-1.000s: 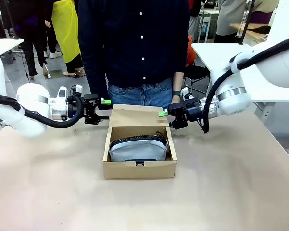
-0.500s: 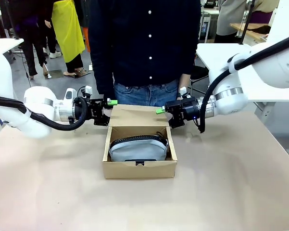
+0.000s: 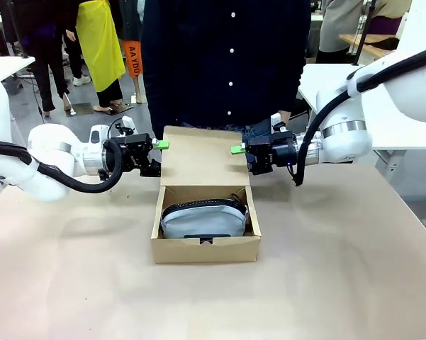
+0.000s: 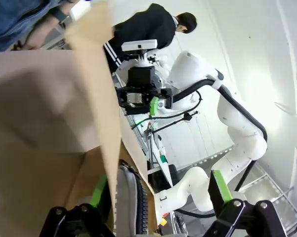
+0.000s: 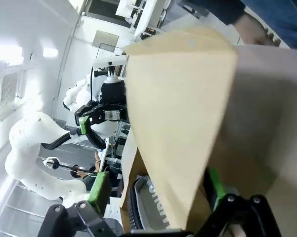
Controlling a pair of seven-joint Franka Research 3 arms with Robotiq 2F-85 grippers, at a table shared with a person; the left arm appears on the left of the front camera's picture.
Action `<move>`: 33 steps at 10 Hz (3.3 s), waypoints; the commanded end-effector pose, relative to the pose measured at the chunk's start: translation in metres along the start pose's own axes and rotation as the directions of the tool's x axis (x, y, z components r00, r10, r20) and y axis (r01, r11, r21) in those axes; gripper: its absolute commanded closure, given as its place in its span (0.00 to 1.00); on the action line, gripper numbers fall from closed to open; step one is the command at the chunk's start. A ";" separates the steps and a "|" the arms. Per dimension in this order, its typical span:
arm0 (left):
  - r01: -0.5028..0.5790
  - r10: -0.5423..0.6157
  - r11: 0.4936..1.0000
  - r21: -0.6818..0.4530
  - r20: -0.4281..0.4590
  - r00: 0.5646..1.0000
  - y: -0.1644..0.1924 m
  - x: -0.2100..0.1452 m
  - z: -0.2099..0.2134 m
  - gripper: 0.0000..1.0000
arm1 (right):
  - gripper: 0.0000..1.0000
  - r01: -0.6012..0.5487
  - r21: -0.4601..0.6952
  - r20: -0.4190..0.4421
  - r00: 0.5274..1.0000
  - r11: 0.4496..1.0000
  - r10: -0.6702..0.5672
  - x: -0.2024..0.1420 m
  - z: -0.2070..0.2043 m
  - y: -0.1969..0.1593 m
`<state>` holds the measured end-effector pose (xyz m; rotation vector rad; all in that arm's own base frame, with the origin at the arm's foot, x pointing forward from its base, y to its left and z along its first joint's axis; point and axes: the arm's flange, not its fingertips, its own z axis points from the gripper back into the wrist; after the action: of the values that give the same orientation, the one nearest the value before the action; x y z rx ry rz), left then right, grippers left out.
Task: Pack the items into the box.
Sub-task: Close the Mailer Box.
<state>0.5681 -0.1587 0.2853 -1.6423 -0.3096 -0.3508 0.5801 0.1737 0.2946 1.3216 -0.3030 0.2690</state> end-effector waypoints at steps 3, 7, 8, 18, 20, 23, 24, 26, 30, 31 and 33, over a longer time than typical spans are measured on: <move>0.188 -0.188 0.982 0.008 0.076 0.979 -0.032 -0.031 -0.009 0.00 | 0.00 -0.221 -0.044 0.064 0.973 0.974 0.224 -0.029 0.011 0.022; 0.165 -0.165 0.986 0.000 0.056 0.985 -0.029 -0.024 -0.005 0.00 | 0.00 -0.208 -0.028 0.030 0.977 0.978 0.209 -0.020 0.014 0.022; 0.165 -0.165 0.986 0.000 0.056 0.985 -0.029 -0.024 -0.005 0.00 | 0.00 -0.208 -0.028 0.030 0.977 0.978 0.209 -0.020 0.014 0.022; 0.482 -0.482 0.876 -0.032 0.007 0.876 -0.055 -0.055 -0.022 0.00 | 0.00 -0.554 -0.048 0.120 0.823 0.831 0.555 -0.056 0.018 0.058; 0.575 -0.574 0.817 -0.041 0.019 0.818 -0.063 -0.066 -0.017 0.00 | 0.00 -0.654 -0.074 0.163 0.736 0.752 0.657 -0.066 0.019 0.062; 0.652 -0.652 0.757 -0.034 0.031 0.758 -0.064 -0.080 -0.011 0.00 | 0.00 -0.744 -0.022 0.149 0.658 0.668 0.738 -0.089 0.021 0.055; 0.656 -0.656 0.754 -0.030 0.029 0.754 -0.064 -0.088 -0.011 0.00 | 0.00 -0.763 -0.028 0.166 0.633 0.645 0.756 -0.096 0.026 0.053; 0.689 -0.689 0.724 -0.028 0.002 0.725 -0.063 -0.103 -0.004 0.00 | 0.00 -0.797 -0.053 0.197 0.583 0.602 0.789 -0.107 0.041 0.053; 0.741 -0.742 0.670 0.044 0.012 0.670 -0.078 -0.133 0.036 0.00 | 0.00 -0.778 -0.127 0.231 0.581 0.616 0.781 -0.135 0.097 0.046; 0.751 -0.753 0.658 0.062 0.038 0.657 -0.084 -0.141 0.050 0.00 | 0.00 -0.772 -0.148 0.264 0.572 0.618 0.777 -0.141 0.111 0.046; 0.777 -0.787 0.616 0.130 0.129 0.603 -0.095 -0.146 0.067 0.00 | 0.00 -0.755 -0.207 0.316 0.550 0.622 0.773 -0.142 0.125 0.051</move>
<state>0.4100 -0.0846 0.3015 -1.3960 -1.0965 -0.8726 0.4277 0.0561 0.3095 1.1275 -1.1691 0.7593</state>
